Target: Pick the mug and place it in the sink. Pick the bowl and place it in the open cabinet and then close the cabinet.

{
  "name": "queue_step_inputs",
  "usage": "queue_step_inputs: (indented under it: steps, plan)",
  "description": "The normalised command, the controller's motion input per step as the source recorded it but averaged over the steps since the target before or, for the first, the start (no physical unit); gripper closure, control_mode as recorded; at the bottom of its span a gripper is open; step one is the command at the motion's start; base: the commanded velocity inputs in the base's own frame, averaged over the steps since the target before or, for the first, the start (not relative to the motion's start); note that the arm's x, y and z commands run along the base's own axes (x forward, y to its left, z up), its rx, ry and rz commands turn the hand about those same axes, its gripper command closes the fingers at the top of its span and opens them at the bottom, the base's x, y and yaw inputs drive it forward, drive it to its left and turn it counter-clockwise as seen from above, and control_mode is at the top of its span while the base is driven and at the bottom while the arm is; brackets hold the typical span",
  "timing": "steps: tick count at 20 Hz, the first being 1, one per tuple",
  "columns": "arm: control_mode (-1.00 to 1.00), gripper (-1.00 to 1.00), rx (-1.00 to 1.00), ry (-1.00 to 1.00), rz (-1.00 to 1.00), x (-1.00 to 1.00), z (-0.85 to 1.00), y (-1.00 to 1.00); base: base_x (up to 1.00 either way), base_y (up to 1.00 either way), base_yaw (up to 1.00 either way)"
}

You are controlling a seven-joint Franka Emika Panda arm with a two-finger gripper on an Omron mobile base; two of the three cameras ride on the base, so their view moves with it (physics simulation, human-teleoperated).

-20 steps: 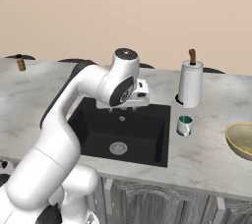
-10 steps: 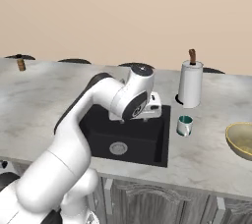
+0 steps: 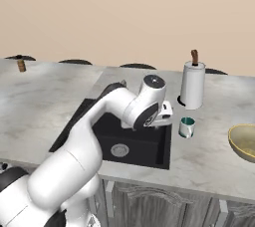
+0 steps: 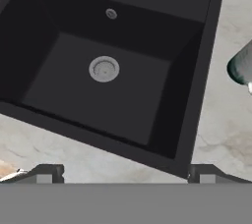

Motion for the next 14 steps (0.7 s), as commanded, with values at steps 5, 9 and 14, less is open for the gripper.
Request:
queue_step_inputs:
  steps: [5, 9, 14]
  plan:
    - [-1.00, -1.00, 0.00, 0.00, -0.02, 0.36, -0.23, -0.40, 0.00, 0.00, 0.00]
    - [-1.00, -1.00, 0.00, 0.00, -0.01, 0.36, -0.17, -0.39, 0.00, 0.00, 0.00]
    - [-1.00, -1.00, 0.00, 0.00, -0.01, 0.35, -0.07, -0.36, 0.00, 0.00, 0.00]
